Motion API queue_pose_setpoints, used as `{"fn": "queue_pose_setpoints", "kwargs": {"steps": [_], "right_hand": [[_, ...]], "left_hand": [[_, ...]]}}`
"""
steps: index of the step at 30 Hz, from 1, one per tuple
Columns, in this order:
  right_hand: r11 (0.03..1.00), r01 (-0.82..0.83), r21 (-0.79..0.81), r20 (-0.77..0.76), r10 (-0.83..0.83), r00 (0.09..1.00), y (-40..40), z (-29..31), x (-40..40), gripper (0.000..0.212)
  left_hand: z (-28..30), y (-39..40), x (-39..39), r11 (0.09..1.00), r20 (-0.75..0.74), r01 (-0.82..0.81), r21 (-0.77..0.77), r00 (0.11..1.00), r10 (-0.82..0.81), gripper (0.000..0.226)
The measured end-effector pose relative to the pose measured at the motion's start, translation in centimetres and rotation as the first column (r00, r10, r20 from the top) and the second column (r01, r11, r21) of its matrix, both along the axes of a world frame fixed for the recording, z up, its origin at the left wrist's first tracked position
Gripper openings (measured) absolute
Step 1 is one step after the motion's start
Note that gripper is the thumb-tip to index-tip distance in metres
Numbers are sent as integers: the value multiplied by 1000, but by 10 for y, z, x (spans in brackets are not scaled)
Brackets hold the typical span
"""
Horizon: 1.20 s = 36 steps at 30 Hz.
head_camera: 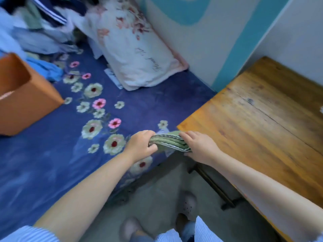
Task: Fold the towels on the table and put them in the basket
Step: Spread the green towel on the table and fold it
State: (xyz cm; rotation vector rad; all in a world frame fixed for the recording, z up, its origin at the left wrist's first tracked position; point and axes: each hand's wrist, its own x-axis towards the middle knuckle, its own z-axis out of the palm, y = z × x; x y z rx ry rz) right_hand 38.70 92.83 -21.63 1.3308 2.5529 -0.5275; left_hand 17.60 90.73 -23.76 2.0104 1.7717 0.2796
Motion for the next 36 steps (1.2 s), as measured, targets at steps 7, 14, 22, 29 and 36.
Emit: {"fn": "queue_pose_setpoints", "kwargs": {"steps": [7, 14, 22, 29, 36], "right_hand": [[987, -147, 72, -7, 147, 989, -34, 26, -164, 38], [920, -374, 119, -26, 379, 925, -79, 61, -323, 38], [873, -477, 105, -38, 483, 875, -72, 81, -445, 38], [877, -478, 59, -123, 481, 868, -7, 89, -542, 33], [891, -451, 56, -239, 450, 860, 88, 99, -632, 35]], "left_hand": [[49, -93, -162, 994, -156, -57, -89, 987, 42, 59], [79, -186, -297, 969, -315, -246, -37, 923, 222, 29], [93, -204, -395, 904, -343, -427, 2, 849, 402, 31], [102, -146, -482, 843, -286, -538, 8, 806, 518, 32], [113, -58, -565, 796, -199, -605, 16, 779, 595, 42]]}}
